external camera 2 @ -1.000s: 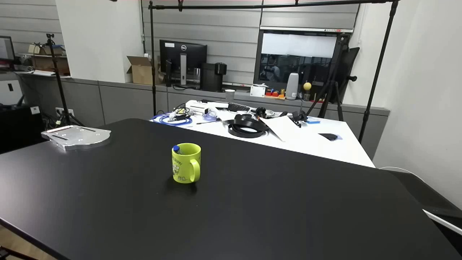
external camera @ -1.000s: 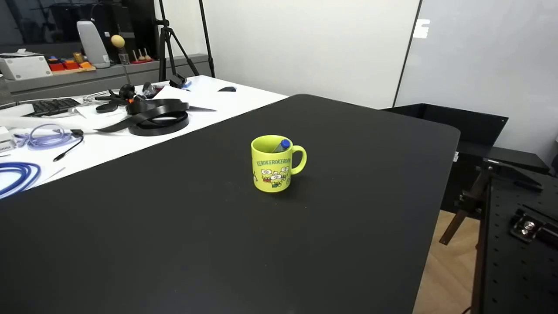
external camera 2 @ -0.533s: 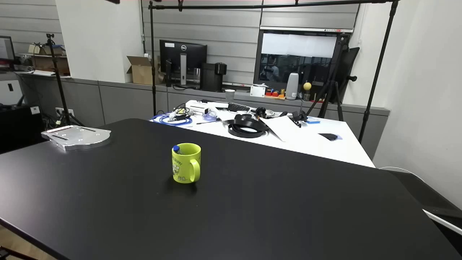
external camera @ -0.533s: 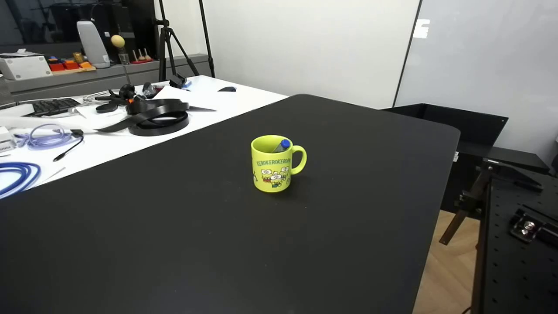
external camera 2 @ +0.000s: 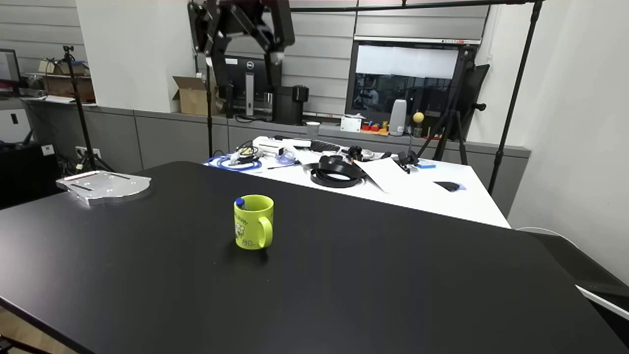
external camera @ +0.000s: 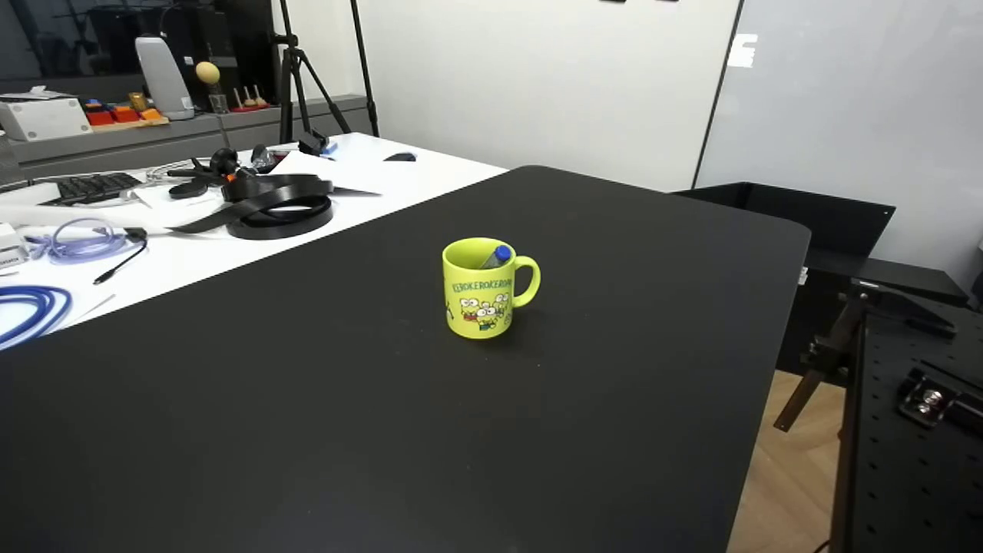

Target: Remove the pen from the yellow mug and put it on the table

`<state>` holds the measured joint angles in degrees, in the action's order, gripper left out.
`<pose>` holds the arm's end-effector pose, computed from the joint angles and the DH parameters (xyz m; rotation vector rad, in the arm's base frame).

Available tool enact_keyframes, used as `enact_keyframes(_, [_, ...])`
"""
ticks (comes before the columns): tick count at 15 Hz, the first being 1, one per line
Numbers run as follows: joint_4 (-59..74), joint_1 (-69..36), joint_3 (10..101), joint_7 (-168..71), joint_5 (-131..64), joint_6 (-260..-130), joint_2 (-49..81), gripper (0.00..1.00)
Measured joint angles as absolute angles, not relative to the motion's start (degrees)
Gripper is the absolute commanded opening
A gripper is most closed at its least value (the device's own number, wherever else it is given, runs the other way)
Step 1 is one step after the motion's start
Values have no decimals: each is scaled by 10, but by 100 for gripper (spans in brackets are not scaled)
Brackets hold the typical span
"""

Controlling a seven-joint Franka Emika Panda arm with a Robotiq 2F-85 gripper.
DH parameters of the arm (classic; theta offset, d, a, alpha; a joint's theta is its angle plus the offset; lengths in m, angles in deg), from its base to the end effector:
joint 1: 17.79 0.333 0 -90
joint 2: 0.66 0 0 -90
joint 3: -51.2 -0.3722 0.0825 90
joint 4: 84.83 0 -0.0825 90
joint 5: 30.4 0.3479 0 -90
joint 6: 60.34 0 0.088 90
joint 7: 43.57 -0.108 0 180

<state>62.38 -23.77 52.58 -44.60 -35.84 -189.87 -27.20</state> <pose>0.3491 -0.0487 0.5032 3.0546 -0.1375 0.2311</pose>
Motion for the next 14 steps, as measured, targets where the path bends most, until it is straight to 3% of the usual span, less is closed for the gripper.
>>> enact_keyframes(4, [627, -235, 509, -458, -378, -1981, -177, 100])
enact_keyframes(14, [623, -216, 500, -441, -390, -1993, -97, 100])
